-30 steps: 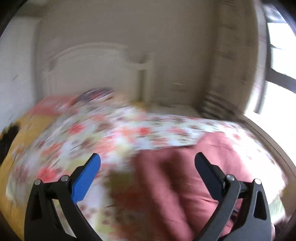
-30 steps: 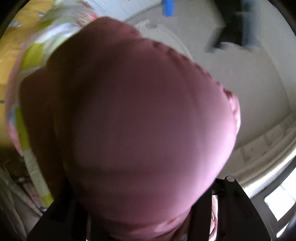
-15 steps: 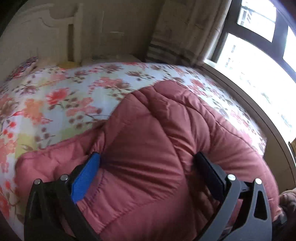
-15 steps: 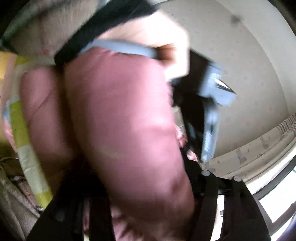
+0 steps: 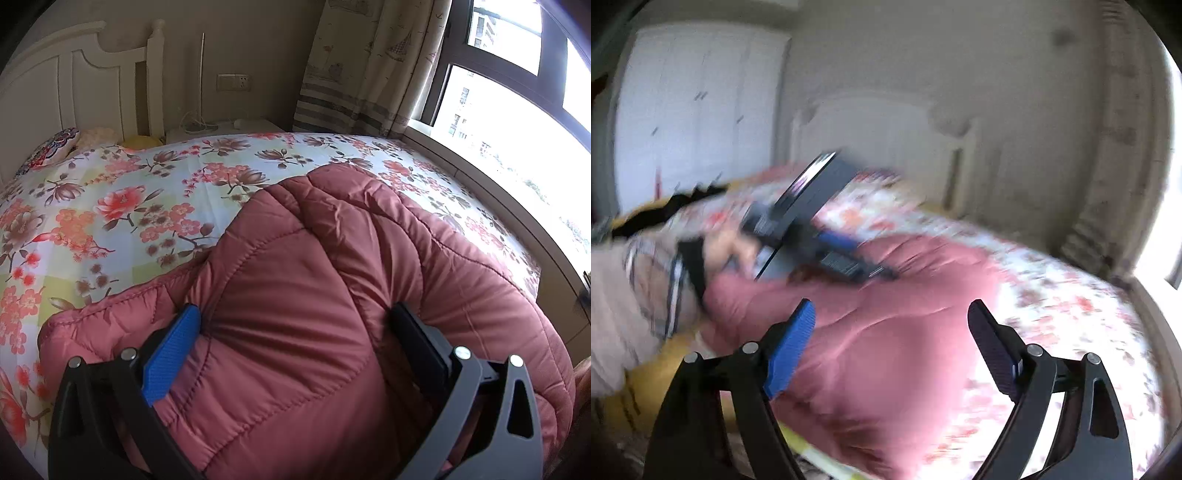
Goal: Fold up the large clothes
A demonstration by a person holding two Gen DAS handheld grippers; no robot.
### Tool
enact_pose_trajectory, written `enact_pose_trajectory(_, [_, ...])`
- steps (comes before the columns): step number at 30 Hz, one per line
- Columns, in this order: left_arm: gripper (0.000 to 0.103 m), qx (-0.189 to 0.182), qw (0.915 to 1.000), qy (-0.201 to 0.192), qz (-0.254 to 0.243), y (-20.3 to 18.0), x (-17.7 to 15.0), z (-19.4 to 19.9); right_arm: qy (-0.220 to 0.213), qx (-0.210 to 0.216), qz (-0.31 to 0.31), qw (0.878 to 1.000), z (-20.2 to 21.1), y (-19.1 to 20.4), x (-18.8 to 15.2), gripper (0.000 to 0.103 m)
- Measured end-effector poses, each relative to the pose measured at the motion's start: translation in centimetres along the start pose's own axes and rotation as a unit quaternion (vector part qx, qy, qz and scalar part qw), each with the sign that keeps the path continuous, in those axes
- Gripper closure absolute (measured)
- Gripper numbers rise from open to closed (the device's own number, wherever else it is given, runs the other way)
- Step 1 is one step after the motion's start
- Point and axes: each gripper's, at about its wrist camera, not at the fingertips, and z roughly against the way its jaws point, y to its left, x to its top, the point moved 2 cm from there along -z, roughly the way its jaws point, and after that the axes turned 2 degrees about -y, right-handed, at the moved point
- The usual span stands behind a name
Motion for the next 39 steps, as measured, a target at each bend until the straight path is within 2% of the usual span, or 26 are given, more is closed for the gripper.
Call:
enact_pose_trajectory(1, [0.002,0.001,1.0,0.002,-0.002,0.0,0.1,0.0,0.02,0.0,0.027,0.999,-2.2,2.8,1.6,0.014])
enact_pose_trajectory(2, [0.002,0.008,0.9999,0.006,-0.01,-0.2,0.2,0.1,0.043,-0.04,0.088,0.994,-4.1,5.1,0.8,0.014])
enact_pose_trajectory(3, [0.002,0.024,0.9996,0.009,-0.014,-0.1,0.4,0.4,0.043,-0.089,0.159,0.982,-5.4,7.0,-0.4,0.014])
enact_pose_trajectory(4, [0.002,0.058,0.9981,0.013,-0.018,-0.1,0.7,0.9,0.033,-0.112,0.193,0.974,-6.3,8.1,-1.2,0.014])
enact_pose_trajectory(6, [0.002,0.14,0.9897,0.014,-0.027,-0.7,1.4,3.0,0.033,-0.112,0.189,0.975,-6.8,8.0,-1.3,0.014])
enact_pose_trajectory(8, [0.002,0.189,0.9811,-0.021,-0.035,-1.8,1.8,6.4,0.041,-0.103,0.179,0.978,-7.2,7.3,-1.3,0.014])
enact_pose_trajectory(10, [0.002,0.187,0.9807,-0.055,-0.018,-2.6,1.5,9.3,0.038,-0.101,0.177,0.978,-7.2,6.9,-1.4,0.014])
enact_pose_trajectory(11, [0.002,0.18,0.9822,-0.054,-0.006,-2.8,1.1,9.7,0.037,-0.103,0.178,0.978,-7.4,6.5,-1.3,0.014])
enact_pose_trajectory(13, [0.002,0.203,0.9788,-0.027,-0.008,-2.5,0.1,8.5,0.036,-0.106,0.179,0.978,-7.1,6.8,-1.5,0.014])
enact_pose_trajectory(14, [0.002,0.245,0.9694,0.015,-0.016,-1.8,-1.1,6.2,0.037,-0.106,0.178,0.978,-7.1,6.6,-1.5,0.014])
enact_pose_trajectory(15, [0.002,0.254,0.9661,0.044,-0.018,-1.1,-2.6,4.2,0.037,-0.102,0.179,0.978,-7.1,6.5,-1.7,0.014])
enact_pose_trajectory(18, [0.002,0.215,0.9754,0.034,0.032,0.4,-4.1,3.0,0.036,-0.102,0.197,0.975,-7.1,8.2,-1.2,0.014])
enact_pose_trajectory(20, [0.002,0.216,0.9752,0.028,0.04,0.4,-4.1,3.5,0.042,-0.074,0.171,0.982,-6.0,7.3,-0.3,0.014])
enact_pose_trajectory(21, [0.002,0.216,0.9751,0.023,0.044,0.3,-4.3,3.7,0.045,-0.033,0.127,0.99,-5.0,5.9,0.4,0.01])
enact_pose_trajectory(22, [0.002,0.214,0.9754,0.02,0.046,0.4,-4.4,3.9,0.044,0.008,0.084,0.995,-4.2,4.5,1.0,0.005])
enact_pose_trajectory(23, [0.002,0.21,0.9762,0.018,0.051,0.5,-4.6,4.2,0.037,0.058,0.021,0.997,-3.1,2.4,1.6,0.005])
enact_pose_trajectory(24, [0.002,0.208,0.9764,0.017,0.055,0.6,-4.7,4.4,0.031,0.11,-0.066,0.991,-2.2,-0.7,2.0,0.004])
enact_pose_trajectory(25, [0.002,0.207,0.9764,0.015,0.059,0.7,-4.9,4.8,0.037,0.125,-0.118,0.984,-2.0,-2.9,2.0,0.004])
enact_pose_trajectory(27, [0.002,0.205,0.9766,0.009,0.064,0.8,-5.3,5.3,0.073,0.154,-0.25,0.953,-2.7,-8.2,0.5,0.004])
enact_pose_trajectory(28, [0.002,0.201,0.9772,0.005,0.068,1.0,-5.3,5.4,0.088,0.162,-0.288,0.94,-3.3,-9.7,-0.4,0.004])
enact_pose_trajectory(29, [0.002,0.195,0.9783,-0.003,0.071,1.1,-5.5,5.5,0.117,0.176,-0.329,0.92,-4.3,-11.0,-1.7,0.004])
enact_pose_trajectory(31, [0.002,0.184,0.9796,-0.014,0.079,1.3,-5.8,5.7,0.155,0.219,-0.365,0.891,-6.4,-11.8,-3.2,0.004])
enact_pose_trajectory(35, [0.002,0.155,0.9818,-0.05,0.099,2.2,-6.8,6.0,0.185,0.302,-0.399,0.846,-10.1,-9.7,-4.2,0.004])
enact_pose_trajectory(36, [0.002,0.149,0.9818,-0.056,0.104,2.4,-7.0,6.1,0.198,0.311,-0.398,0.84,-10.8,-9.2,-3.8,0.004])
enact_pose_trajectory(37, [0.002,0.144,0.9817,-0.062,0.108,2.5,-7.1,6.2,0.196,0.3,-0.375,0.855,-11.6,-8.7,-2.9,0.004])
enact_pose_trajectory(39, [0.002,0.142,0.9799,-0.071,0.121,2.9,-7.4,6.4,0.188,0.284,-0.353,0.871,-12.4,-7.5,-2.0,0.004])
